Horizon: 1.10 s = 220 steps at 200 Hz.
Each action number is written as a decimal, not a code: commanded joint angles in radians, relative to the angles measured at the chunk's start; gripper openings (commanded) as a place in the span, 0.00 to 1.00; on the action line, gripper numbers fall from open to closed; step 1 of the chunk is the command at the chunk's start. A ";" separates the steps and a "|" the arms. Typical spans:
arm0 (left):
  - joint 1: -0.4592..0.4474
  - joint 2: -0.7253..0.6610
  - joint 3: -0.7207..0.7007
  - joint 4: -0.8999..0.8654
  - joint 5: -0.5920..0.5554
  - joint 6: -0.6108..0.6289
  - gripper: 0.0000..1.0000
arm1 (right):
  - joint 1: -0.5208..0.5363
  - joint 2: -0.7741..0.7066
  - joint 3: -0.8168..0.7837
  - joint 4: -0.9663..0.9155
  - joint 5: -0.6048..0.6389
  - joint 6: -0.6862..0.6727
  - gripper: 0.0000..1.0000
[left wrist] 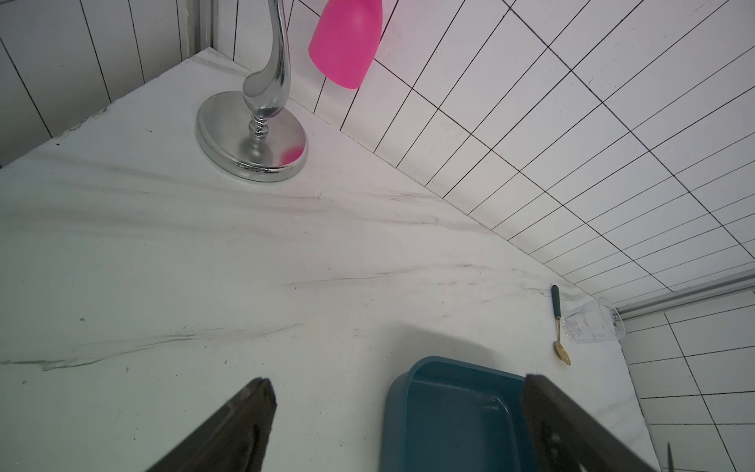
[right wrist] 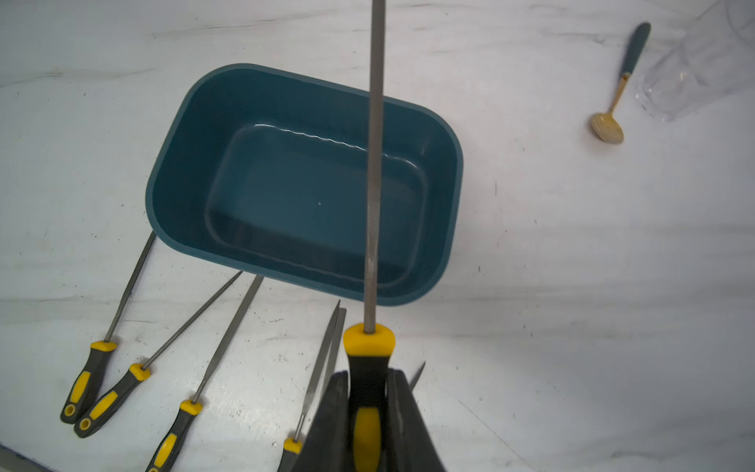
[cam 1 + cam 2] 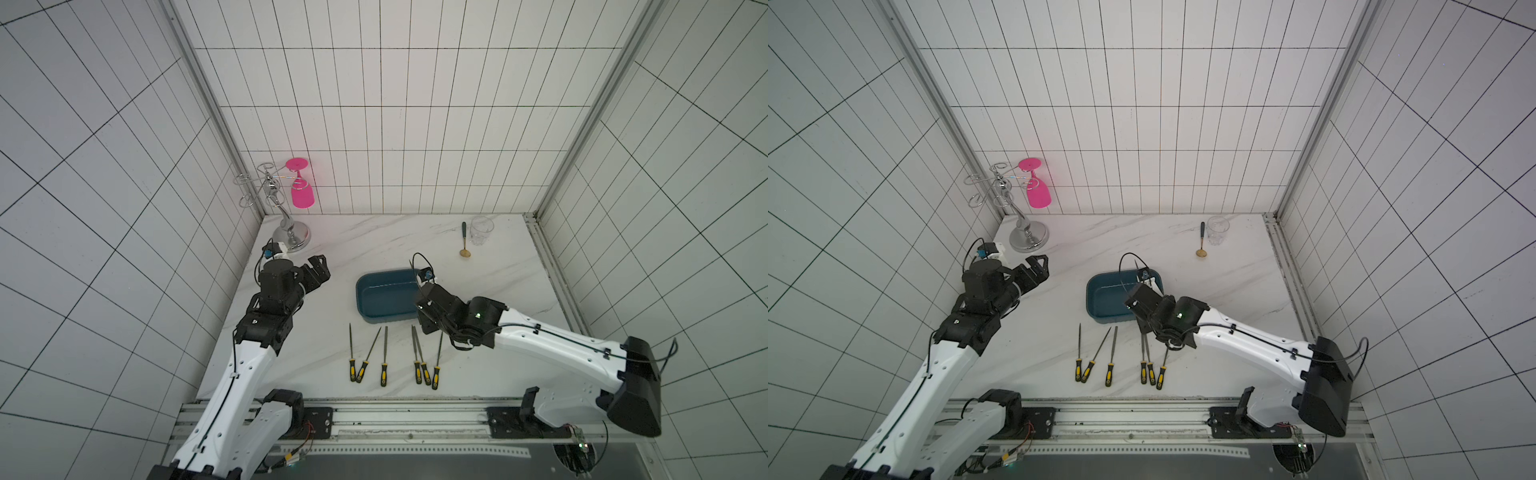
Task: Put the file tool into the storage box
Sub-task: Place the file tool in the storage box.
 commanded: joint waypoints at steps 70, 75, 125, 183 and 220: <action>0.047 -0.142 -0.057 -0.032 -0.061 -0.081 0.99 | -0.132 0.187 0.059 0.274 -0.200 -0.786 0.00; 0.048 -0.139 -0.057 -0.033 -0.055 -0.083 0.98 | -0.138 0.191 0.050 0.294 -0.220 -0.801 0.00; 0.049 -0.105 -0.087 0.001 -0.042 -0.068 0.99 | -0.172 0.311 0.088 0.295 -0.226 -0.934 0.00; 0.050 -0.058 -0.085 0.023 0.036 -0.068 0.99 | -0.185 0.376 0.071 0.312 -0.169 -0.974 0.08; 0.050 -0.017 -0.089 0.029 0.109 -0.054 0.99 | -0.204 0.367 0.066 0.328 -0.146 -0.930 0.59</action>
